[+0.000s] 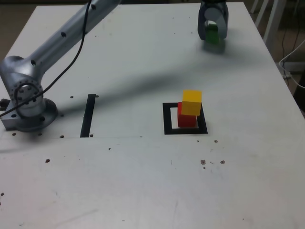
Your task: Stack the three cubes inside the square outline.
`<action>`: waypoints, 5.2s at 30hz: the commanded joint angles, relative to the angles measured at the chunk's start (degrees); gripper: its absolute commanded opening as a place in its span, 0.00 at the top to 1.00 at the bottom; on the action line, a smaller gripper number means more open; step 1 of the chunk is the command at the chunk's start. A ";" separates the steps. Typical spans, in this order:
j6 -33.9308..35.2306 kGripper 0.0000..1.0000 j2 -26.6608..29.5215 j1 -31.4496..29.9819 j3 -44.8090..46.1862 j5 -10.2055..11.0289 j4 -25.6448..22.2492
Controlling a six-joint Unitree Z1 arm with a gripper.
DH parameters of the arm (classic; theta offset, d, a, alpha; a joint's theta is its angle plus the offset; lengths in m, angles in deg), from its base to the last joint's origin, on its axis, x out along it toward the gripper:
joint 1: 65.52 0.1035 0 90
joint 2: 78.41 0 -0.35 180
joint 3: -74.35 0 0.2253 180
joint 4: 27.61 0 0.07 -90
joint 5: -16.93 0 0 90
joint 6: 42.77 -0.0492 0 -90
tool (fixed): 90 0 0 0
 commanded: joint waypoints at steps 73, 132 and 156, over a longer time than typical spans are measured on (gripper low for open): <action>37.76 0.69 42.69 -32.84 53.83 -4.93 2.84; 43.99 0.41 40.69 -38.71 63.08 -4.89 16.10; 45.06 0.17 46.13 -38.61 66.96 -2.83 14.44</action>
